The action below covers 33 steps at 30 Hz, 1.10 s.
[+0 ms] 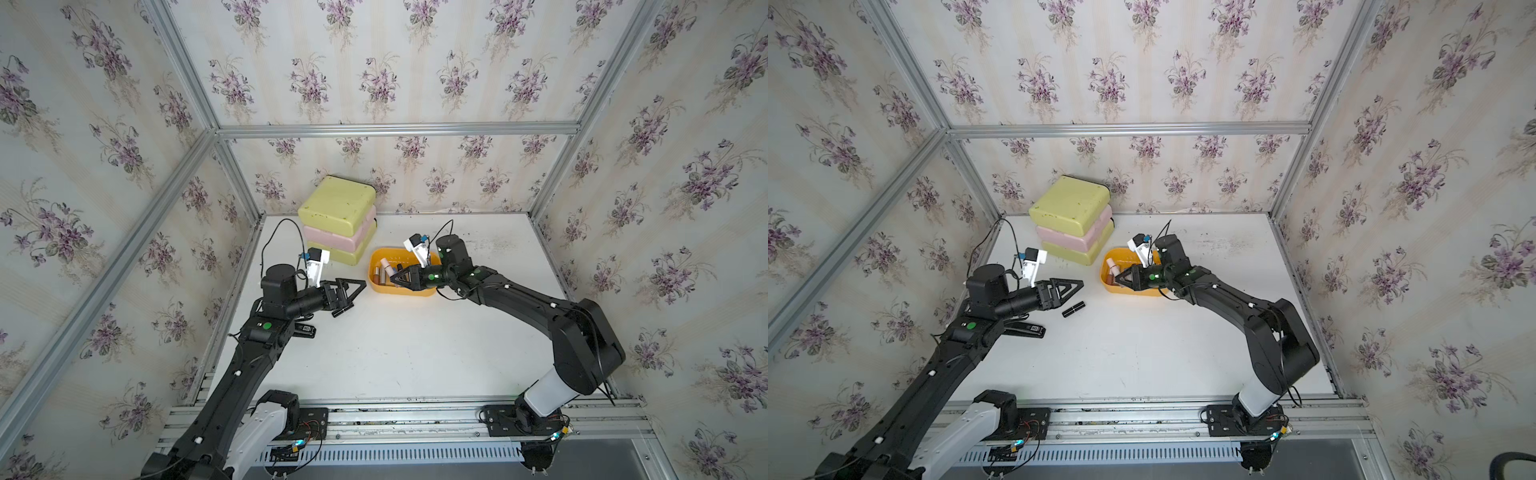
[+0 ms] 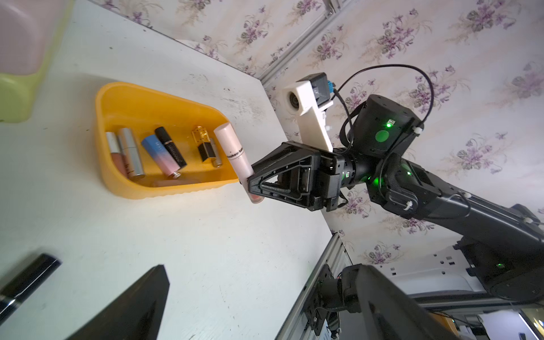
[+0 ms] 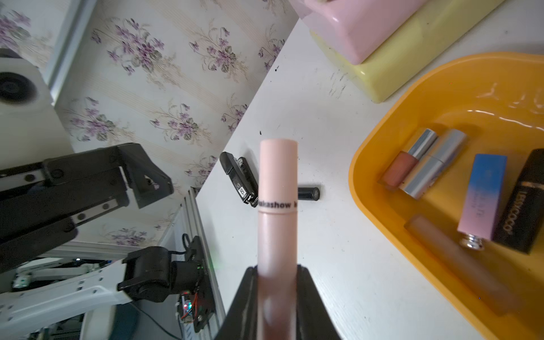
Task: Put the lipstick into the storage box
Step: Pick up the lipstick at the center of the board, then place the lipstick in the storage box.
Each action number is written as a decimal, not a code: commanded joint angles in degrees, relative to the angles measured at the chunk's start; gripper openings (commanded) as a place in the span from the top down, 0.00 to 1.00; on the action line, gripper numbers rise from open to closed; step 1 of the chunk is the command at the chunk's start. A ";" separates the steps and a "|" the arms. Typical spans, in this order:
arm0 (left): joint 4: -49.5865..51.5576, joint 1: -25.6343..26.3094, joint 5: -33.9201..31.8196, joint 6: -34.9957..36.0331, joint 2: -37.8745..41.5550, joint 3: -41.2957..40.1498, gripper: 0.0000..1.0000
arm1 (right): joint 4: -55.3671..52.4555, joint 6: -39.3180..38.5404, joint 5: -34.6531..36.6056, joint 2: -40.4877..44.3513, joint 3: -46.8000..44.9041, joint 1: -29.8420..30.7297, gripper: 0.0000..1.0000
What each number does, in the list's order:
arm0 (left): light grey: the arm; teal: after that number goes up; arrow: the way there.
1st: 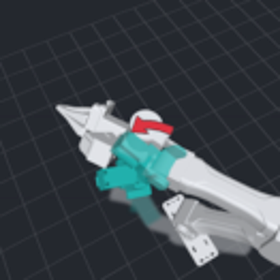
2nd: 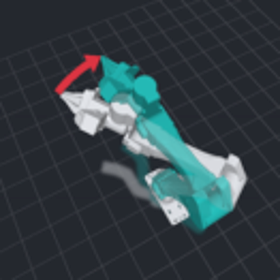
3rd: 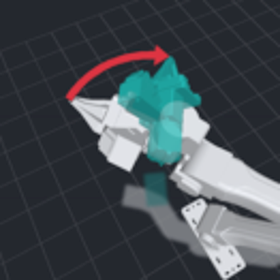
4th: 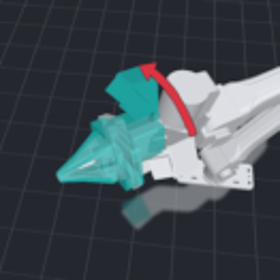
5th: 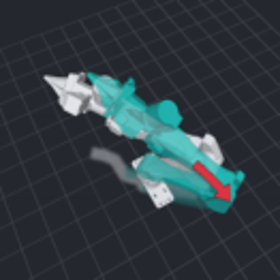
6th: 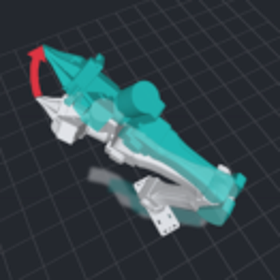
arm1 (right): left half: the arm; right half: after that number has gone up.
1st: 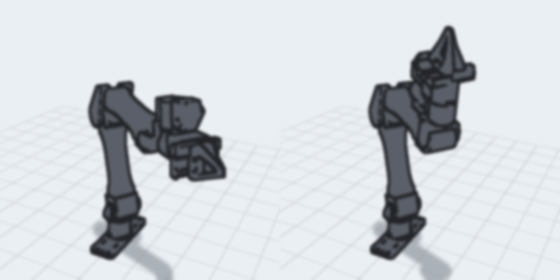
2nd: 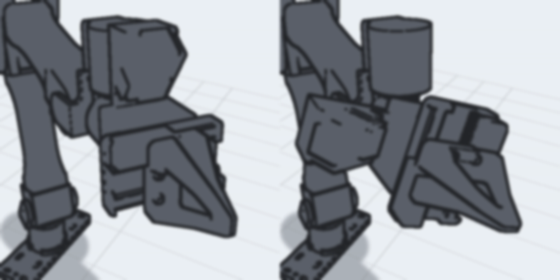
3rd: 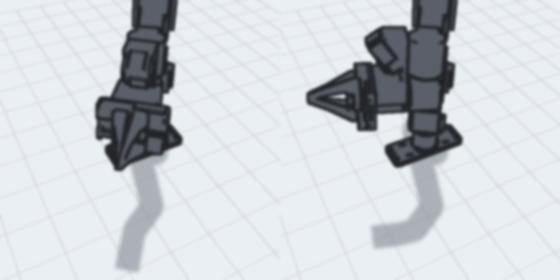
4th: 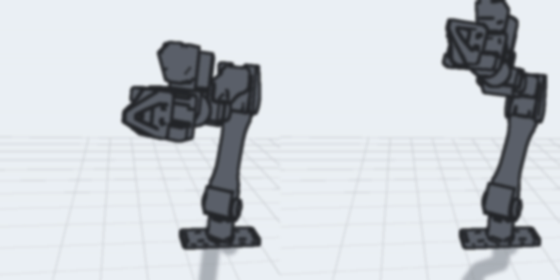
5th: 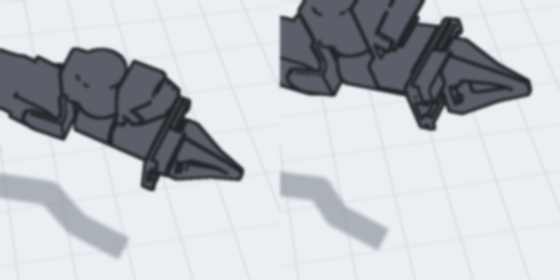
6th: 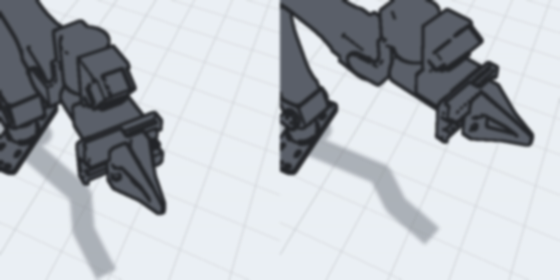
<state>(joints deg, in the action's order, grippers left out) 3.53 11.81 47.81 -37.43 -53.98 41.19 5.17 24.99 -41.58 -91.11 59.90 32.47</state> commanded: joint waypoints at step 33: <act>-19.70 20.06 -4.83 -3.71 -36.81 24.60 0.28 | 5.81 6.57 -11.15 16.38 -10.33 -11.64 0.85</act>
<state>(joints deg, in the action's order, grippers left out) -13.89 31.62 42.65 -40.69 -90.06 65.06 9.04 31.51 -52.05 -75.13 49.58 20.84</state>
